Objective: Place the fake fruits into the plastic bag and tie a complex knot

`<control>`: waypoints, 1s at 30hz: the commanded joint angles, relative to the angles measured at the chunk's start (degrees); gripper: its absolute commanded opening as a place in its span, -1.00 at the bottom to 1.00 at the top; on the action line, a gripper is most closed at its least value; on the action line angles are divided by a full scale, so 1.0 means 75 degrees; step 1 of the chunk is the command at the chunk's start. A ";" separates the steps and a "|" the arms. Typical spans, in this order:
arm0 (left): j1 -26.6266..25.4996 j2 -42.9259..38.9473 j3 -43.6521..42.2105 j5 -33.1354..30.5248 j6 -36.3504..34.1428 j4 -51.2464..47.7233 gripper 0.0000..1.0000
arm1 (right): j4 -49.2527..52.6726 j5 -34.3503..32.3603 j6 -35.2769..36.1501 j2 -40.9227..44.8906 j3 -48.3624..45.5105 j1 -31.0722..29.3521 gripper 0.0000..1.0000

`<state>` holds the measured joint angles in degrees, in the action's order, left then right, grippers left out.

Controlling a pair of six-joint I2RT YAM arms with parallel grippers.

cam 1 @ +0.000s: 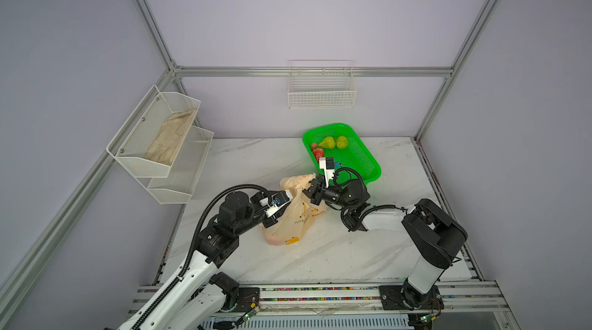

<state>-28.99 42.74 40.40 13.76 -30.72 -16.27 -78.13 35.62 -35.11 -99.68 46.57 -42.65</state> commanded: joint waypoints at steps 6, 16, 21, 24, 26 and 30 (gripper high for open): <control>0.0034 -0.0052 0.0163 -0.0741 -0.0885 -0.0020 -0.48 | -0.0587 0.0684 0.0302 -0.0254 0.0078 0.0086 -1.00; 0.0054 0.0884 0.0795 -0.0543 -0.1465 -0.0088 -0.69 | -0.0494 0.0747 0.0310 -0.0153 0.0167 0.0086 -1.00; 0.0240 0.0854 0.0727 -0.0098 -0.1047 0.0398 -0.66 | -0.0306 0.0766 0.0439 -0.0086 0.0178 0.0089 -1.00; 0.0394 0.0863 0.0757 0.0288 -0.0790 0.0552 -0.65 | -0.0297 0.0771 0.0445 -0.0057 0.0178 0.0086 -1.00; 0.0502 0.0887 0.0764 0.0403 -0.0660 0.0673 -0.65 | -0.0241 0.0781 0.0469 -0.0034 0.0201 0.0086 -1.00; 0.0624 0.0913 0.0813 0.0705 -0.0420 0.0856 -0.65 | -0.0093 0.0771 0.0576 0.0033 0.0190 0.0086 -1.00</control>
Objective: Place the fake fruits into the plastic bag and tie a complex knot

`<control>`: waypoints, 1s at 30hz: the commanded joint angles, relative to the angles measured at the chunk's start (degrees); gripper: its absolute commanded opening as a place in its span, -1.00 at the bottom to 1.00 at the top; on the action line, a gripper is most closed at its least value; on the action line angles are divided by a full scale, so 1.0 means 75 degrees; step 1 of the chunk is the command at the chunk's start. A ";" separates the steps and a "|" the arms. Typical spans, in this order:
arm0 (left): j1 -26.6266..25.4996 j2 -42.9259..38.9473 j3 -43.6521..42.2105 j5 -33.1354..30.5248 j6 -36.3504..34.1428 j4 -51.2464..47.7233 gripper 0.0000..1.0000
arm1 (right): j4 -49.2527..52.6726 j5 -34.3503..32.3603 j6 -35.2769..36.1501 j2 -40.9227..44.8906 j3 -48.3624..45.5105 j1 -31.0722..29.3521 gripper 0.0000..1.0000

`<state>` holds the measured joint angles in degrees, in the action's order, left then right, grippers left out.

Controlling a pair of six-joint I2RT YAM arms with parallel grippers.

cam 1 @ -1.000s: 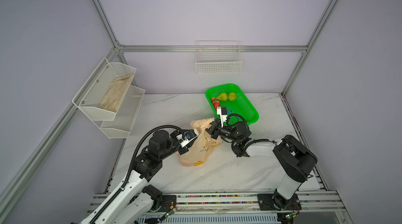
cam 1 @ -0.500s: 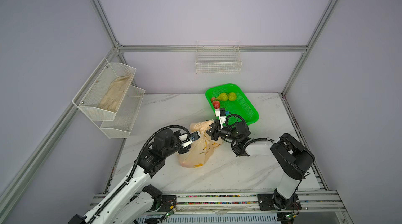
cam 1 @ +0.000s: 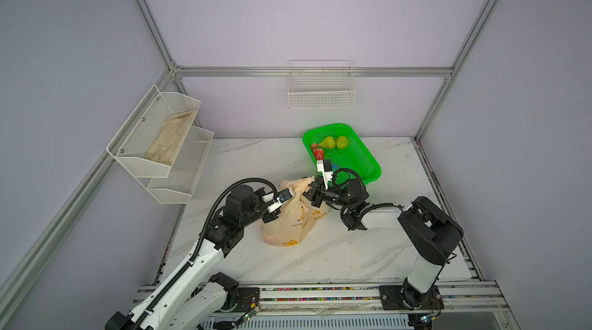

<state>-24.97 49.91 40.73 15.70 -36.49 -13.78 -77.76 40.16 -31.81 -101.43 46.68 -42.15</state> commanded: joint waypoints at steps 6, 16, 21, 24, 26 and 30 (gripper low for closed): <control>0.0176 0.0148 0.0803 0.0570 0.0578 0.0741 -0.65 | -0.0049 0.0231 0.0187 0.0351 0.0176 0.0022 -1.00; 0.0230 0.0236 0.0926 0.0345 0.0416 0.0910 -0.47 | 0.0305 0.0408 0.0433 0.0514 0.0208 0.0017 -1.00; 0.0230 0.0096 0.0821 0.0666 0.0413 0.1200 -0.45 | 0.0446 0.0414 0.0519 0.0509 0.0210 0.0012 -1.00; 0.0235 0.0031 0.0767 0.0814 0.0187 0.1210 -0.43 | 0.0500 0.0420 0.0527 0.0516 0.0255 0.0008 -1.00; 0.0235 0.0078 0.0789 0.0790 -0.0010 0.1116 -0.43 | 0.0545 0.0434 0.0525 0.0518 0.0292 0.0007 -1.00; 0.0235 0.0215 0.0918 0.0801 -0.0150 0.1052 -0.44 | 0.0775 0.0492 0.0648 0.0520 0.0355 0.0013 -1.00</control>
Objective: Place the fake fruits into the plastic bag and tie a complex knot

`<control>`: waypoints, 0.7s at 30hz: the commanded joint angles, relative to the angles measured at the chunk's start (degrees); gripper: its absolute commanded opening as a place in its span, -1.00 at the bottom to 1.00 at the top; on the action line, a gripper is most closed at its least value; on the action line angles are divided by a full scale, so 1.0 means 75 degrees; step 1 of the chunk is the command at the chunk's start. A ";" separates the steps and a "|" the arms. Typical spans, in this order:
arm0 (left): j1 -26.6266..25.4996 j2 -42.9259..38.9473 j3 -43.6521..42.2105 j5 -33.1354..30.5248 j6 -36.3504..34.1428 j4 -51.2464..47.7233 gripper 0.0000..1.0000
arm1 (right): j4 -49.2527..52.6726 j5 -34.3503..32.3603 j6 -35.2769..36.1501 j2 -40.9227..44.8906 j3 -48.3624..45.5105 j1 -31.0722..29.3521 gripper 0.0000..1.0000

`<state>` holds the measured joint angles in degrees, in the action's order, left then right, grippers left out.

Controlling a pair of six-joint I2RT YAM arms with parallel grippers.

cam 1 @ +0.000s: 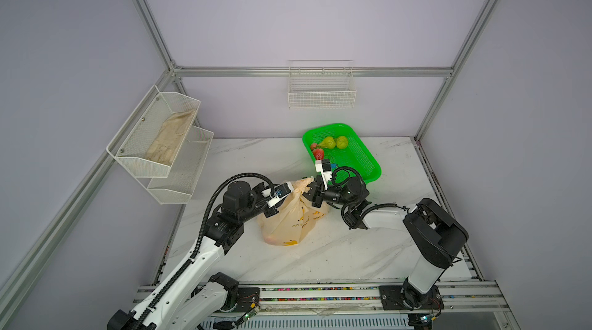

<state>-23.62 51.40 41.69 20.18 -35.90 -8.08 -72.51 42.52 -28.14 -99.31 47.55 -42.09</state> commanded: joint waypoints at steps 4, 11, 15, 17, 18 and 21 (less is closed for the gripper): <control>0.0053 0.0058 0.0846 0.0400 -0.0214 0.0308 -0.45 | 0.0207 0.0166 0.0223 0.0222 0.0281 -0.0004 -1.00; 0.0055 0.0023 0.0837 0.0480 -0.0299 0.0316 -0.46 | 0.0435 0.0111 0.0352 0.0180 0.0361 -0.0012 -1.00; 0.0054 0.0035 0.0865 0.0410 -0.0323 0.0287 -0.61 | 0.0484 0.0108 0.0413 0.0198 0.0379 -0.0014 -1.00; 0.0053 0.0050 0.0900 0.0361 -0.0350 0.0217 -0.67 | 0.0493 0.0086 0.0414 0.0210 0.0387 -0.0007 -1.00; 0.0048 0.0051 0.0909 0.0335 -0.0346 0.0188 -0.69 | 0.0535 0.0064 0.0440 0.0224 0.0387 -0.0012 -1.00; 0.0058 -0.0003 0.0910 0.0264 -0.0353 0.0111 -0.76 | 0.0836 -0.0055 0.0653 0.0312 0.0375 -0.0013 -1.00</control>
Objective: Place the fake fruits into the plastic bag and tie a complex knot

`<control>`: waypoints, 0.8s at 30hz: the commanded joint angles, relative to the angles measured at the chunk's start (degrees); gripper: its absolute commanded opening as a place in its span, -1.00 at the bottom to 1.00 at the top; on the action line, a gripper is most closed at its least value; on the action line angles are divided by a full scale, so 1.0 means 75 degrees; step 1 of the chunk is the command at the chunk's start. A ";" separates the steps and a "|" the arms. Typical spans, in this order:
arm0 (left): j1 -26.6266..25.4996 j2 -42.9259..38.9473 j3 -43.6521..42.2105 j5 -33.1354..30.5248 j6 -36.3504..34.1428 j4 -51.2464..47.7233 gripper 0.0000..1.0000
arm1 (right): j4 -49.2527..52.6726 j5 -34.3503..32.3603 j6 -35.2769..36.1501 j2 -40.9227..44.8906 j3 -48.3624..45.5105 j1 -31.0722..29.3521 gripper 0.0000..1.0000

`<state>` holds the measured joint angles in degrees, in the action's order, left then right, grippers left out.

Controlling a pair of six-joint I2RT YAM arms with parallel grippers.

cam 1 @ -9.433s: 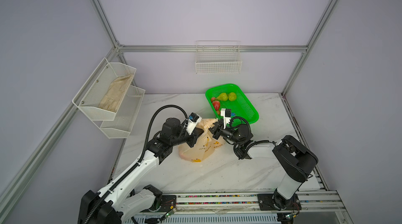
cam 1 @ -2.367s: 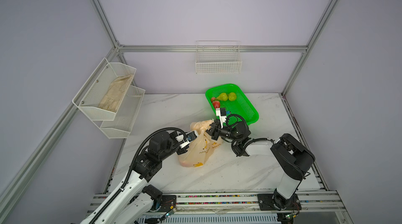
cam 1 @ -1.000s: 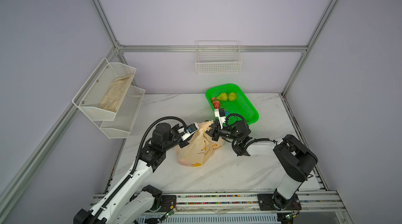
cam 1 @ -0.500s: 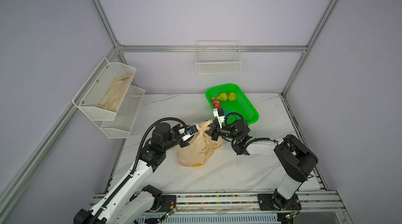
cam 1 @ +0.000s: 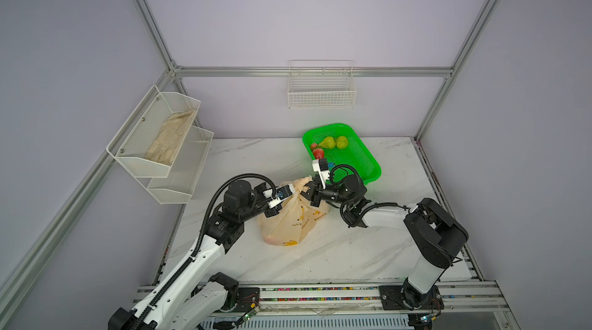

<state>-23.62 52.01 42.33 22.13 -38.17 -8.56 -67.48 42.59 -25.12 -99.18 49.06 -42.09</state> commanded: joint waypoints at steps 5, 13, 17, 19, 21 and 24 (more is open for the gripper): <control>0.0043 -0.0071 0.0912 -0.0072 -0.0049 -0.0095 -1.00 | 0.0648 -0.0312 0.0557 0.0423 0.0221 -0.0012 -1.00; 0.0042 -0.0031 0.0724 -0.0475 0.0335 -0.0128 -1.00 | 0.1880 -0.0924 0.1438 0.0860 0.0119 0.0001 -0.55; 0.0043 -0.0044 0.0678 -0.0593 0.0524 -0.0198 -1.00 | 0.2442 -0.1152 0.1918 0.1227 -0.0076 0.0077 -0.33; 0.0043 -0.0050 0.0618 -0.0606 0.0534 -0.0208 -1.00 | 0.2957 -0.1284 0.2264 0.1458 -0.0113 0.0122 -0.12; 0.0043 -0.0056 0.0576 -0.0607 0.0523 -0.0218 -1.00 | 0.3604 -0.1382 0.2769 0.1799 -0.0164 0.0148 -0.06; 0.0043 -0.0055 0.0521 -0.0582 0.0462 -0.0198 -1.00 | 0.4510 -0.1750 0.3441 0.2347 -0.0246 0.0211 -0.02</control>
<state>-23.64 52.16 43.31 17.96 -35.57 -11.03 -41.95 32.32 -6.72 -85.58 48.16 -41.10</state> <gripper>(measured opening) 0.047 0.487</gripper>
